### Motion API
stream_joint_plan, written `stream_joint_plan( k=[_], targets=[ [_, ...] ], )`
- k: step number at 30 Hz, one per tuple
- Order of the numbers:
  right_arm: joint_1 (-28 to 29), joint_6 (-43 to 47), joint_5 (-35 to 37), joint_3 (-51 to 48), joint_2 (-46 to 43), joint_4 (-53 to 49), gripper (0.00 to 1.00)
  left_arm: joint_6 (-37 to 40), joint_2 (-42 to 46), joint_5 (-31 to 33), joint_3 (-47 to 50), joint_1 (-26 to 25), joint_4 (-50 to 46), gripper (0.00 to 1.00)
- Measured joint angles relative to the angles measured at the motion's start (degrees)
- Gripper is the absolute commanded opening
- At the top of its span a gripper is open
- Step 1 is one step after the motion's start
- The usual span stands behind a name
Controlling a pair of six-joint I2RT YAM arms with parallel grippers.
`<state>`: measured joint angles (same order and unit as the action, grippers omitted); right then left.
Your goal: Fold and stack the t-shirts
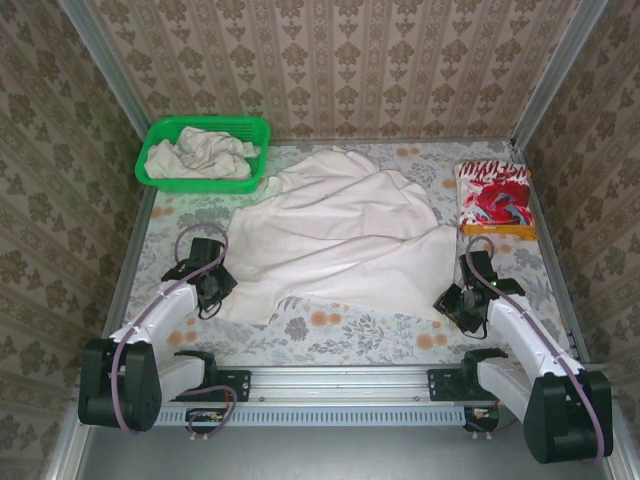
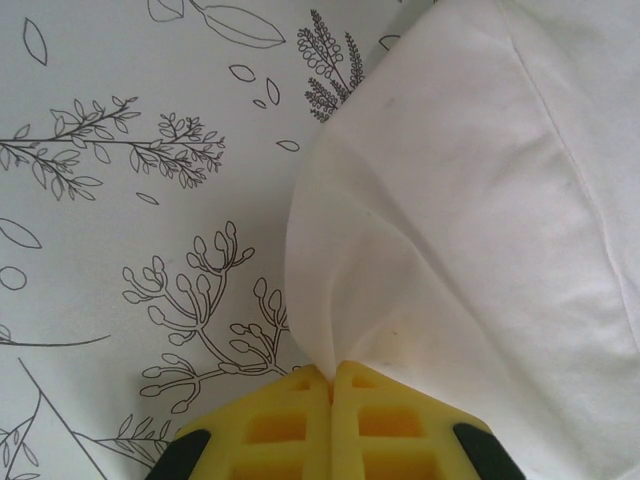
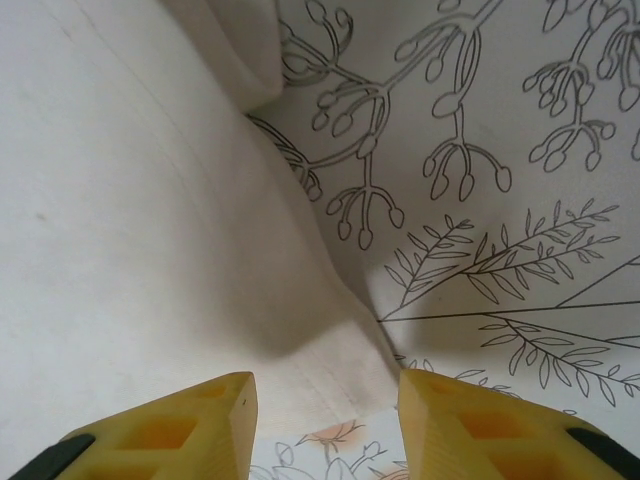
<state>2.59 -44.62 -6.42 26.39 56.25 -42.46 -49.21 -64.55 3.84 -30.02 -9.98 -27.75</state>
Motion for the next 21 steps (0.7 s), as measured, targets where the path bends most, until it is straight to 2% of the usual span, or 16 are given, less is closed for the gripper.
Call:
stream_joint_plan(
  k=[7,15,18,21],
  targets=[
    [1.73,1.27,1.49,1.2,3.32,0.0,0.44,0.0,0.0,0.0,0.02,0.0,0.04,0.0],
    [3.54,2.34,1.73,2.12,8.13,0.63,0.41,0.0,-1.46,0.0,0.04,0.0,0.96,0.0],
    [3.85,2.58,1.99,2.51,9.25,0.46,0.34,0.0,-1.81,0.0,0.07,0.0,1.16,0.0],
    [3.82,3.08,2.91,2.91,10.23,-0.37,0.16,0.0,-1.88,0.0,0.07,0.0,1.25,0.0]
  ],
)
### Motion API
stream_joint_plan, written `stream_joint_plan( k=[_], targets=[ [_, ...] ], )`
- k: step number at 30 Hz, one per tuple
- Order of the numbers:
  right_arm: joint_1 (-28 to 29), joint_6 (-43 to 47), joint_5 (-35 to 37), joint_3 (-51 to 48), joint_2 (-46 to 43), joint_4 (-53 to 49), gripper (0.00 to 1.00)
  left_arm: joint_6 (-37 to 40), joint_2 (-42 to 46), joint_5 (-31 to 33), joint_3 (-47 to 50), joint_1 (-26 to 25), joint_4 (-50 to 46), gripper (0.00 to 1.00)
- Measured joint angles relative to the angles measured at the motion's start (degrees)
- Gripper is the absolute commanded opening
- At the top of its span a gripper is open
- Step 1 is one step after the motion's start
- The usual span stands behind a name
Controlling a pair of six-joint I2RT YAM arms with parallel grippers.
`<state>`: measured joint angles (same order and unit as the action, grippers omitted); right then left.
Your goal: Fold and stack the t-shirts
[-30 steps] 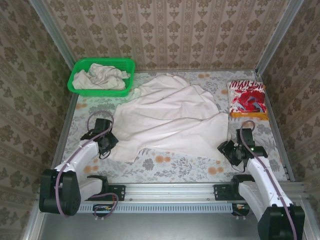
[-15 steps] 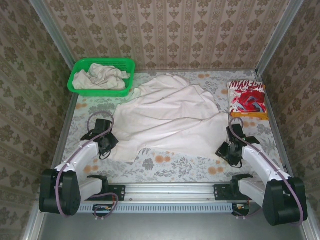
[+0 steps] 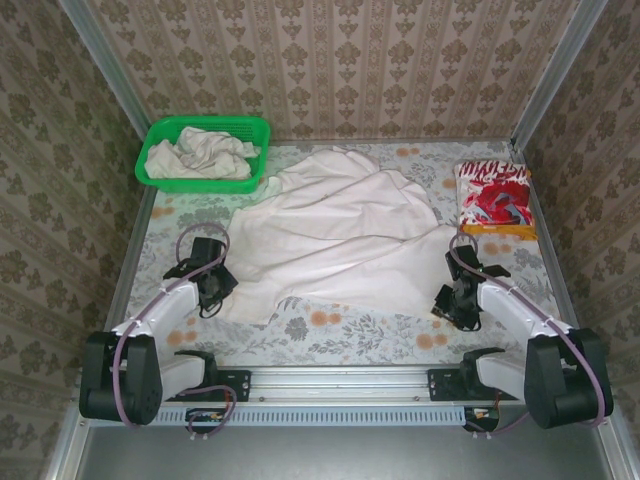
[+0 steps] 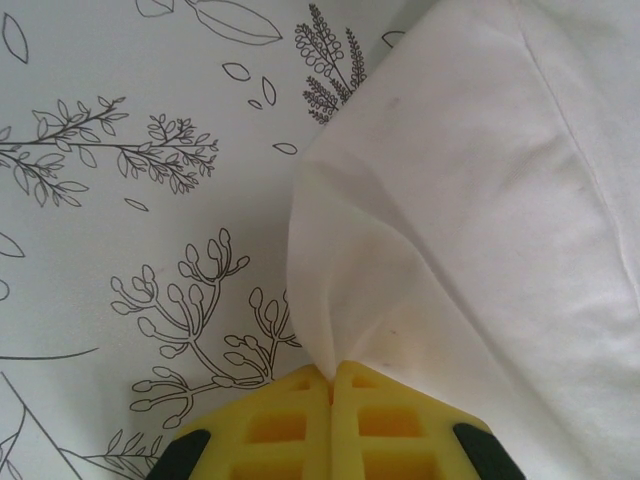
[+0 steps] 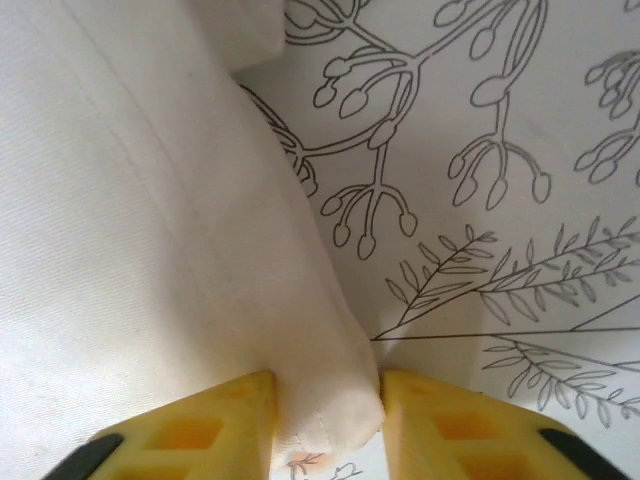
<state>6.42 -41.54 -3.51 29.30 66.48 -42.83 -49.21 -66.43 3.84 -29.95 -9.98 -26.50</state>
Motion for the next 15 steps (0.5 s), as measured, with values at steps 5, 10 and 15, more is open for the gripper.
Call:
stream_joint_plan(
  k=[5,10,15],
  targets=[
    [0.02,0.9,0.66,1.53,1.84,-1.14,0.0,0.0,0.0,0.0,0.09,0.0,0.02,0.0],
    [0.02,1.01,0.63,2.56,-1.31,-1.16,0.0,0.02,1.29,0.02,0.11,0.0,-0.2,0.0],
    [0.02,2.54,1.9,8.15,-11.28,-0.72,0.0,0.11,7.85,0.66,-0.63,0.15,-1.77,0.0]
  ],
)
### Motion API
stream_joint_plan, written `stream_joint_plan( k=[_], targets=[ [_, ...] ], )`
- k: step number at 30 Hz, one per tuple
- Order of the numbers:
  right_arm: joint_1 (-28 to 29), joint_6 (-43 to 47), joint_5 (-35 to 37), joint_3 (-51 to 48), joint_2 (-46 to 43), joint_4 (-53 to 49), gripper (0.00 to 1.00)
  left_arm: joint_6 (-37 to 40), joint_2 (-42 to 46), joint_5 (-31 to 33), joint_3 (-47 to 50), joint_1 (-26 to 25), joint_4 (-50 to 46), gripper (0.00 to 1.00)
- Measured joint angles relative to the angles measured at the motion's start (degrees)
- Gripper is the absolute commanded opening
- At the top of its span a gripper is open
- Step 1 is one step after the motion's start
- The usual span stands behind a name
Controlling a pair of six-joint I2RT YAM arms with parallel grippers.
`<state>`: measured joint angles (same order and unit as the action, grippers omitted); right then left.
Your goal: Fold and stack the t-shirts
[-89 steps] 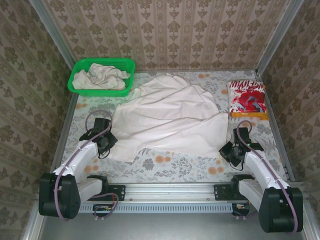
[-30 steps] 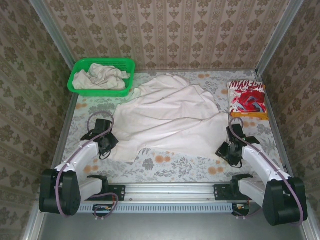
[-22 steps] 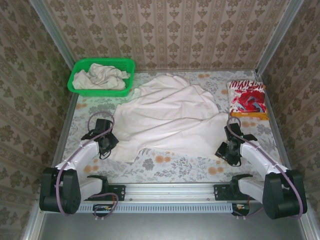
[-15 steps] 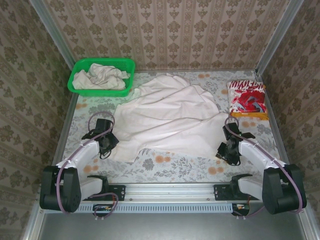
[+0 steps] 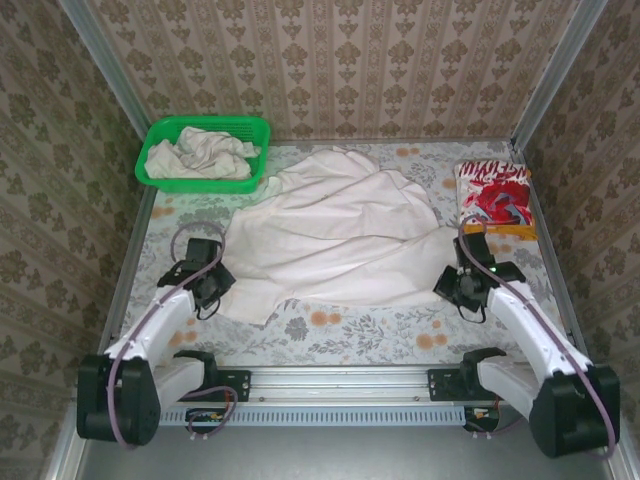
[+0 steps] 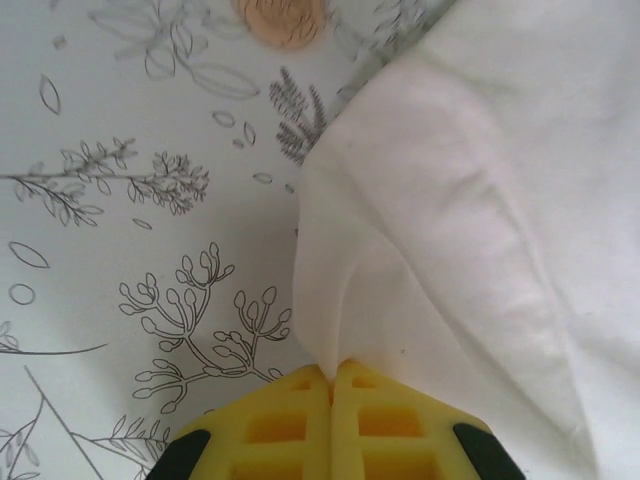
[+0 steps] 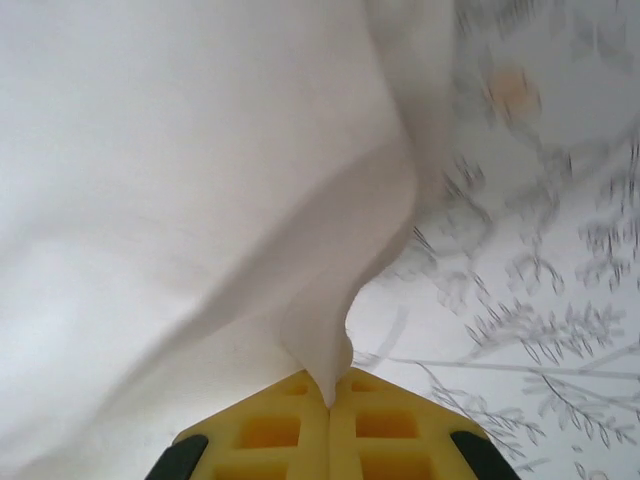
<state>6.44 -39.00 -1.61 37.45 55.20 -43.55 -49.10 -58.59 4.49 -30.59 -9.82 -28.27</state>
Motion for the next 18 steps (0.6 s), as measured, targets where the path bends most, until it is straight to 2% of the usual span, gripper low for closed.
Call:
stream_joint_plan(
  k=[7,18],
  targets=[
    [-0.79,4.46,1.25,13.86,-4.9,1.6,0.0,2.19,6.82,1.73,-11.54,1.01,-2.49,0.0],
    [-5.42,12.15,-1.22,42.38,0.63,4.72,0.0,10.36,1.31,3.48,-41.59,2.12,-1.9,0.0]
  ],
)
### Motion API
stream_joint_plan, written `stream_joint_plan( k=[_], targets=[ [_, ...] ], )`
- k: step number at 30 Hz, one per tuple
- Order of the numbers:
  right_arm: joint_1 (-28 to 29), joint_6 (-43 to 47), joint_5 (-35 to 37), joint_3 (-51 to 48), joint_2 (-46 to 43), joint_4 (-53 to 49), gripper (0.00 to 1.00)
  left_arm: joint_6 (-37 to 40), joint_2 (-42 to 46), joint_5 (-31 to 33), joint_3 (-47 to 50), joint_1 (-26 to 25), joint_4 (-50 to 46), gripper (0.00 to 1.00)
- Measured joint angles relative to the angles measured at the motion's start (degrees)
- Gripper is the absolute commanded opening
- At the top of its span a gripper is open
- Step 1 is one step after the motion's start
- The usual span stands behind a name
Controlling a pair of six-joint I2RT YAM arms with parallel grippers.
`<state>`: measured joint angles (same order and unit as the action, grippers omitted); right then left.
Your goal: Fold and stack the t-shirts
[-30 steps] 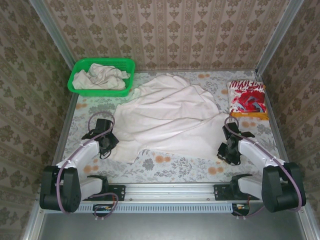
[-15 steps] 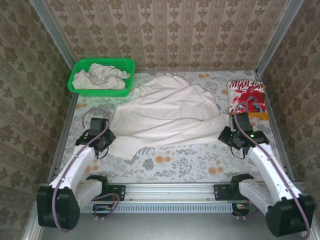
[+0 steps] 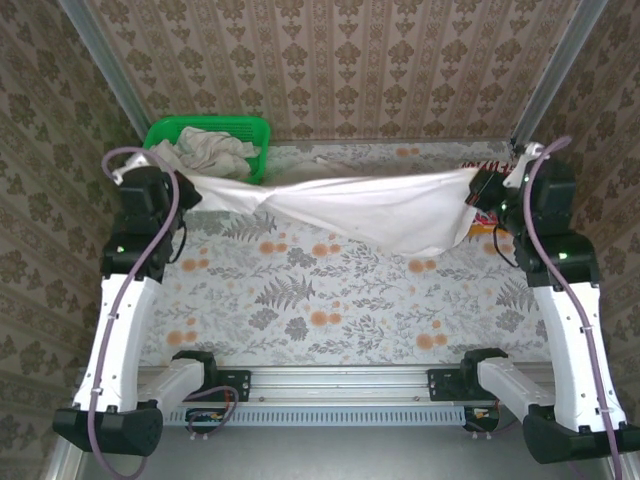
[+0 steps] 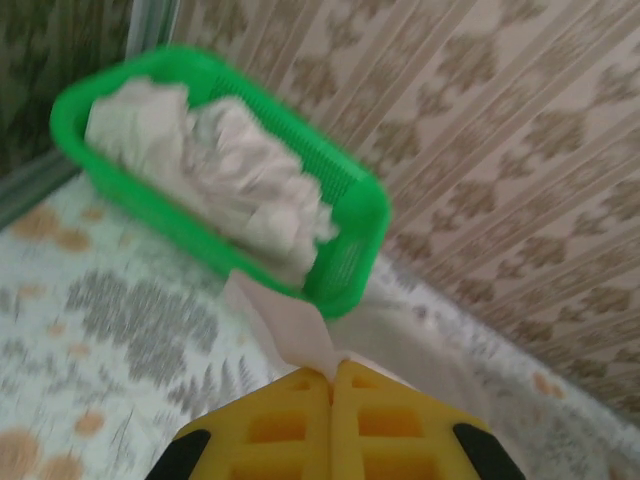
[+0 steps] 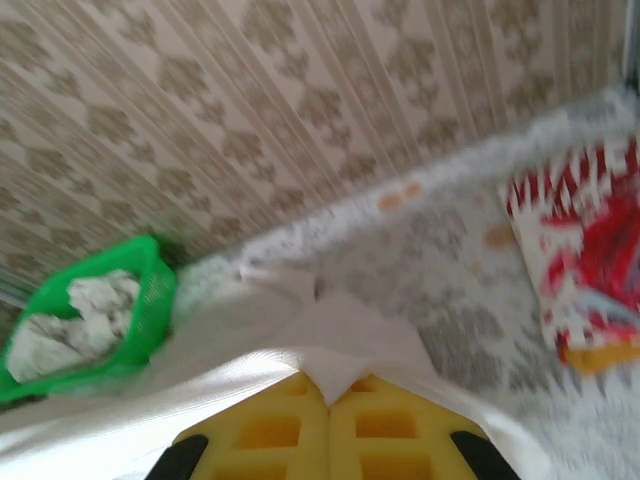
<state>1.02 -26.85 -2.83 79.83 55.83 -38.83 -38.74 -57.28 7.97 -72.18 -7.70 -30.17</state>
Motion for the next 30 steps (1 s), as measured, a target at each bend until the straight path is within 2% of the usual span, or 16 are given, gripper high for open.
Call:
stream_joint_plan(
  k=[10,17,22,30],
  targets=[
    [-1.81,7.06,-1.33,21.55,5.33,-1.29,0.0,8.07,-3.23,0.39,-23.08,0.26,-0.68,0.0],
    [-2.08,10.71,-1.33,35.19,10.6,-4.35,0.0,10.14,-5.84,0.37,-31.01,0.31,-0.26,0.0],
    [-3.67,12.9,-0.98,44.65,16.68,-8.2,0.0,10.32,-11.74,-1.22,-37.22,0.31,-0.24,0.0],
    [-9.03,11.21,-4.02,47.5,27.89,-8.15,0.0,10.14,-22.99,-3.89,-42.53,0.28,0.22,0.0]
  ],
)
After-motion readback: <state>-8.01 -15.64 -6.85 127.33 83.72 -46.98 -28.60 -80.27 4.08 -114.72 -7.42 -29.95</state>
